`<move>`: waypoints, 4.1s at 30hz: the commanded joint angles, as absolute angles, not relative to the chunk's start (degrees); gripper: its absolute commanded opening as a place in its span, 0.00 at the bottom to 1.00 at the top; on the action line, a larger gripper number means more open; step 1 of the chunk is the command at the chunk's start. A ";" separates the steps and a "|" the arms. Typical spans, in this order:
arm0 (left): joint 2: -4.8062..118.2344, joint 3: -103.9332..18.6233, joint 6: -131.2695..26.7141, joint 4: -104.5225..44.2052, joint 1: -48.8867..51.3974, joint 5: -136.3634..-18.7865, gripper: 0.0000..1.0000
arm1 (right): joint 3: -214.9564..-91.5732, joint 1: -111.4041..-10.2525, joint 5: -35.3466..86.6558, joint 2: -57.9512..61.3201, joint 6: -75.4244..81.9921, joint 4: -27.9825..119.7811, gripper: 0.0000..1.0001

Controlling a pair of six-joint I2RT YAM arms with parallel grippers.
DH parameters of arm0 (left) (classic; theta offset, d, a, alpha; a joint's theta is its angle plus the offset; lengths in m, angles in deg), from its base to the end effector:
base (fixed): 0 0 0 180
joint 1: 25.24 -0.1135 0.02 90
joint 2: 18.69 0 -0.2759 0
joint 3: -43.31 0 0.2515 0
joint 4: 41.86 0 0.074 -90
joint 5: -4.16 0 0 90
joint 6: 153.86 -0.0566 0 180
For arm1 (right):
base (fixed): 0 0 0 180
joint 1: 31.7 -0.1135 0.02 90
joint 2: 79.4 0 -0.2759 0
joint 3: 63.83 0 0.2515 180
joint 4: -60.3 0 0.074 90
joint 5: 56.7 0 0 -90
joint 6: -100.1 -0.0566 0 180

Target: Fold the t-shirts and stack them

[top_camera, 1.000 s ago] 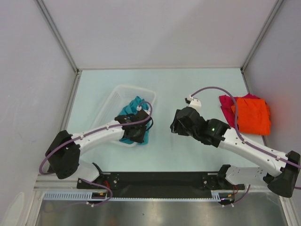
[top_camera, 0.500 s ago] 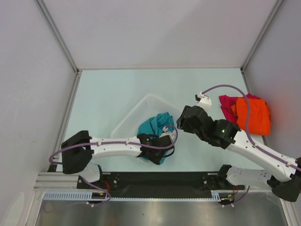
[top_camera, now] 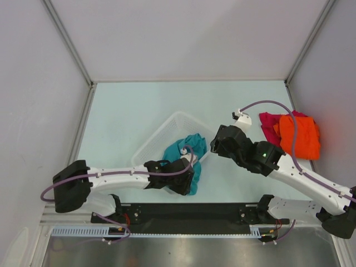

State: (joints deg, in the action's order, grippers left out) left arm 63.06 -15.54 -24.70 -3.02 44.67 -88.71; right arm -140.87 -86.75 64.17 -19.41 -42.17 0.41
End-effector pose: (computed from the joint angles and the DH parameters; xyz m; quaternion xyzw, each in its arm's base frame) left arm 0.0967 -0.2563 0.1737 0.2511 0.9364 -0.1847 0.1614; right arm 0.1454 0.1574 0.3428 0.0850 0.8858 0.1661 0.4250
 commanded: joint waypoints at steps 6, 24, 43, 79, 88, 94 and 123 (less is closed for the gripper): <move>62.44 -0.10 -11.56 -10.40 35.76 -70.28 0.00 | -143.37 -87.16 65.55 -18.32 -42.20 1.84 0.49; 70.68 -20.12 -24.65 -1.27 14.49 -74.31 0.00 | -142.67 -88.30 66.25 -19.72 -43.08 1.06 0.48; 99.86 -72.17 -37.05 18.26 -16.18 -75.20 0.00 | -141.97 -88.66 68.28 -22.09 -42.55 -0.26 0.48; 94.86 -42.21 -30.63 4.82 -46.77 -71.87 0.00 | -145.22 -85.75 64.85 -19.63 -38.06 1.23 0.48; 92.93 -40.27 -32.39 5.26 -51.08 -70.30 0.00 | -144.43 -85.84 65.20 -20.78 -38.07 1.32 0.48; 93.29 -45.89 -35.55 9.29 -48.80 -71.58 0.99 | -144.52 -86.10 63.45 -19.37 -37.80 2.90 0.48; 62.61 -65.94 -47.25 5.87 -31.92 -81.09 1.00 | -144.61 -90.59 64.58 -18.13 -39.30 2.81 0.45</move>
